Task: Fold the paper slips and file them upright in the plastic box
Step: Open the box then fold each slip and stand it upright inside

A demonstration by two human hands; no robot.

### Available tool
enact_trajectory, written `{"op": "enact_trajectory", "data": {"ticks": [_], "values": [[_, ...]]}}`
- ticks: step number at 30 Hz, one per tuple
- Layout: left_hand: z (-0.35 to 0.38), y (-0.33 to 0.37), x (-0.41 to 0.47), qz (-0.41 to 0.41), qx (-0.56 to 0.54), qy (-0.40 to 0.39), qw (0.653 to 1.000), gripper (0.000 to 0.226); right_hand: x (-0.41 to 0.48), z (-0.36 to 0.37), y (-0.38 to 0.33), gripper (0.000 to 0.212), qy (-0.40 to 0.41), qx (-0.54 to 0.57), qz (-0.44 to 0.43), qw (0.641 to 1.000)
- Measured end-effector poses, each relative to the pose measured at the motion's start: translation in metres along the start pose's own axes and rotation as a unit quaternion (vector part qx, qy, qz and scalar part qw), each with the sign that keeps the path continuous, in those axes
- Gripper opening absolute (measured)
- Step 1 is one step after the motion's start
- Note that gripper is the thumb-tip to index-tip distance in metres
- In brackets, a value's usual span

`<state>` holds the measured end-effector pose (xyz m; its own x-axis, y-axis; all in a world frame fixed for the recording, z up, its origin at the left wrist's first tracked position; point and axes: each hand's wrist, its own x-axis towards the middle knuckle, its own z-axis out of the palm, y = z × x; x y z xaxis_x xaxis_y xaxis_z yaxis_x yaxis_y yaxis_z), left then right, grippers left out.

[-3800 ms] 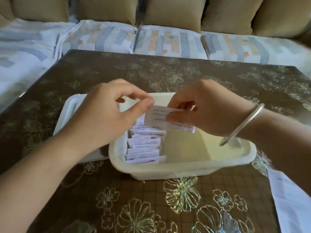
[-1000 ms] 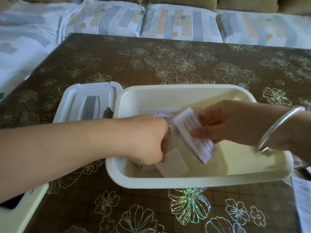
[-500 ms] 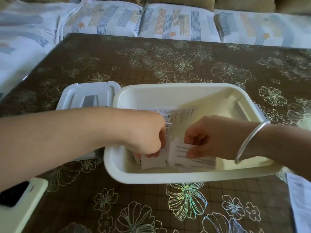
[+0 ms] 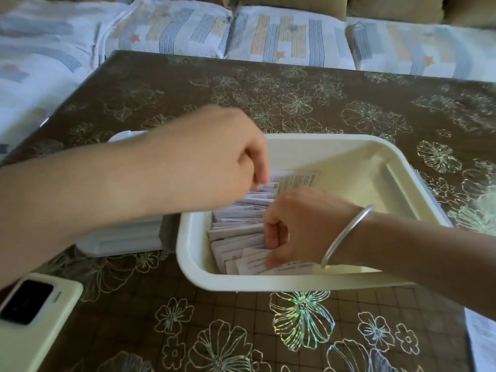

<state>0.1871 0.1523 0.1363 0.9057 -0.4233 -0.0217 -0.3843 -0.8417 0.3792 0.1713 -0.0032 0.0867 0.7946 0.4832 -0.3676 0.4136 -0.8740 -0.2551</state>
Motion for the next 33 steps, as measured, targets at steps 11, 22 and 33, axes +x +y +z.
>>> {"op": "enact_trajectory", "data": {"ticks": [11,22,33], "values": [[0.047,-0.042,-0.018,-0.053,-0.101,0.168,0.979,0.03,-0.008,0.0,0.001,0.012,-0.033,0.1,0.044,0.993],[0.046,-0.044,-0.017,-0.079,-0.161,0.132,0.975,0.029,-0.012,0.004,0.021,0.028,-0.132,0.376,0.054,0.916],[0.048,-0.042,-0.016,-0.094,-0.161,0.153,0.971,0.029,-0.009,0.002,0.018,0.015,-0.12,0.35,0.137,0.919]]}}
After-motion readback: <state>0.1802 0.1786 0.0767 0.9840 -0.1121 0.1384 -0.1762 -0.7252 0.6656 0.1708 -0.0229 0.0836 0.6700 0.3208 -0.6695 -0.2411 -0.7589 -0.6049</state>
